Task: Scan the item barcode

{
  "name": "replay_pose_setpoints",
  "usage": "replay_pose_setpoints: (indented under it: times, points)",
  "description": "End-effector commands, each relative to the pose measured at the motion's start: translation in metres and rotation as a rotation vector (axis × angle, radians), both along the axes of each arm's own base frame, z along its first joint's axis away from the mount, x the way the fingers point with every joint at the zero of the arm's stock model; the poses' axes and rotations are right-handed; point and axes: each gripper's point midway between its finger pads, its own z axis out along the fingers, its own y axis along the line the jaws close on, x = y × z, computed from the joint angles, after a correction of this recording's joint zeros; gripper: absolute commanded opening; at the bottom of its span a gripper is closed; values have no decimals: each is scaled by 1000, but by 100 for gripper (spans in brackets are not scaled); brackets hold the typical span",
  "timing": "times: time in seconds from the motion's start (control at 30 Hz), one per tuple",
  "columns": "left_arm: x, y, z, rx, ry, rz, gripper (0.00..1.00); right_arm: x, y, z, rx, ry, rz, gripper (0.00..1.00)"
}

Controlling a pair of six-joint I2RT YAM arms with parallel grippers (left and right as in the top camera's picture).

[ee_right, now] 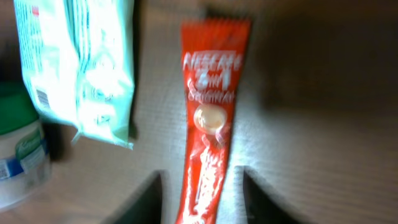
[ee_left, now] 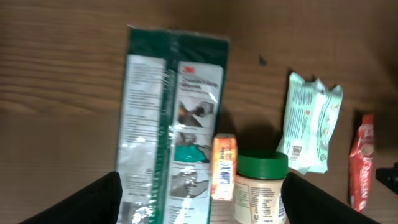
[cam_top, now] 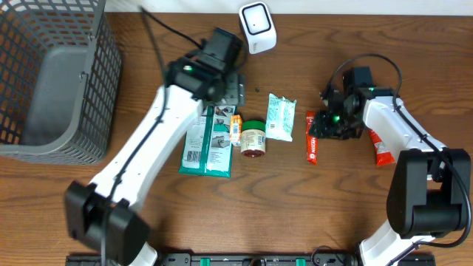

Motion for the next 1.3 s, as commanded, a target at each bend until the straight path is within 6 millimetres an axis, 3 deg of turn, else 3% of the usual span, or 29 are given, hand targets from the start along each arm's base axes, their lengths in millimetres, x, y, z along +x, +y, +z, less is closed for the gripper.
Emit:
replay_pose_setpoints:
  times: [0.0, 0.03, 0.27, 0.6, 0.63, 0.73, 0.87, 1.0, 1.1, 1.27]
  points:
    - [-4, 30, 30, -2, -56, 55, 68, 9, -7, 3, -47, -24, -35, 9]
    - [-7, 42, 31, 5, -41, 79, 60, 9, -4, 1, -47, -31, -25, 5]
    - [-23, 66, 19, 47, 54, 124, 60, 3, -2, -18, -136, -37, -34, 5]
    - [-25, 68, 18, 52, 66, 124, 61, 1, -2, -45, -220, -104, -62, 13]
    - [-25, 68, 18, 52, 66, 124, 61, 5, -1, -40, -218, -116, -58, 21]
    - [-25, 68, 18, 52, 66, 124, 61, 13, 0, -24, -213, -139, -61, 29]
    - [-25, 68, 18, 52, 66, 124, 62, 17, 4, 13, -201, -153, -56, 32]
    - [-25, 68, 18, 52, 66, 124, 62, -4, 11, 24, -179, -88, -37, 24]
    - [-25, 68, 18, 52, 66, 124, 62, -24, 13, 17, -191, -5, -48, 9]
    - [-25, 68, 18, 52, 66, 124, 63, -43, 23, -1, -199, 31, -11, 3]
